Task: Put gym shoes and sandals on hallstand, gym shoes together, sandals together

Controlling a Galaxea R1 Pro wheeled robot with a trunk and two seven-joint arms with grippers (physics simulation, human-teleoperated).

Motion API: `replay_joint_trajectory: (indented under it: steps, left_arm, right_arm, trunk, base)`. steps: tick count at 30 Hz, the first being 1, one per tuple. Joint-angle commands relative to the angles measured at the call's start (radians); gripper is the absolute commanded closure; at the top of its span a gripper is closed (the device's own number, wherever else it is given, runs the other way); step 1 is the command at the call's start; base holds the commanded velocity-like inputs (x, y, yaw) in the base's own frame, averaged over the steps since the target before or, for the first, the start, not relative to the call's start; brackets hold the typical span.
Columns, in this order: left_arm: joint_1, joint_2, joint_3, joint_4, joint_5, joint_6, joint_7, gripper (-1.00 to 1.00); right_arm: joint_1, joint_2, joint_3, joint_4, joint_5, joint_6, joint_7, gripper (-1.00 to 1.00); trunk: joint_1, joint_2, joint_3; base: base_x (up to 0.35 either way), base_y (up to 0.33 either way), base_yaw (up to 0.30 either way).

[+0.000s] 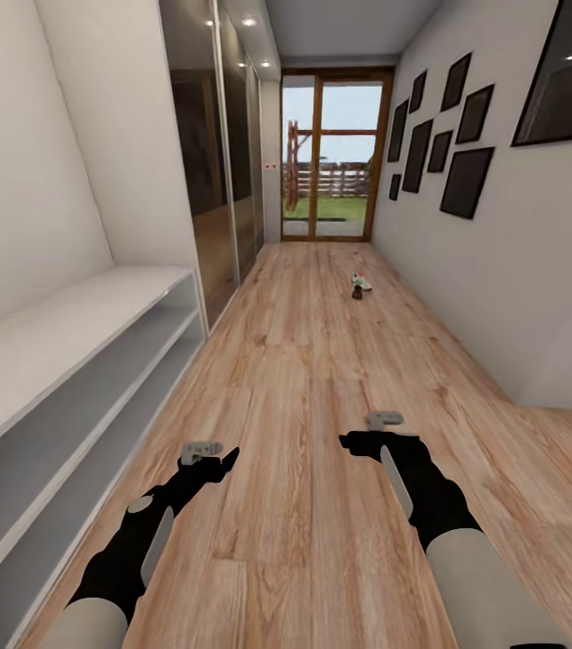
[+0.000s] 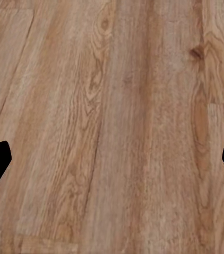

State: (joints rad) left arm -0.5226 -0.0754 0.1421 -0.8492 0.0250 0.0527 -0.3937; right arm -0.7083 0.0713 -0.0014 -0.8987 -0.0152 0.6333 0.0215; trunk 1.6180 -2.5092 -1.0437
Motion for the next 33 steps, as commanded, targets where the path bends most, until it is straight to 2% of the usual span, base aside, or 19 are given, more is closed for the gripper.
replay_joint_trajectory:
  steps: [1, 33]
  left_arm:
    - [-0.001, -0.001, 0.005, -0.001, 0.003, 0.006, -0.008, -1.00]
    - [0.000, -0.002, 0.005, -0.001, 0.003, 0.006, -0.008, -1.00]
  right_arm:
    - [0.000, 0.000, 0.000, -0.001, -0.002, 0.005, 0.002, -1.00]
    - [0.000, 0.000, 0.000, -0.002, -0.002, 0.005, 0.001, -1.00]
  trunk:
    - [0.000, 0.000, -0.002]
    - [0.000, 0.000, -0.022]
  base:
    - [0.348, 0.000, 0.000]
    - [0.348, 0.000, 0.000]
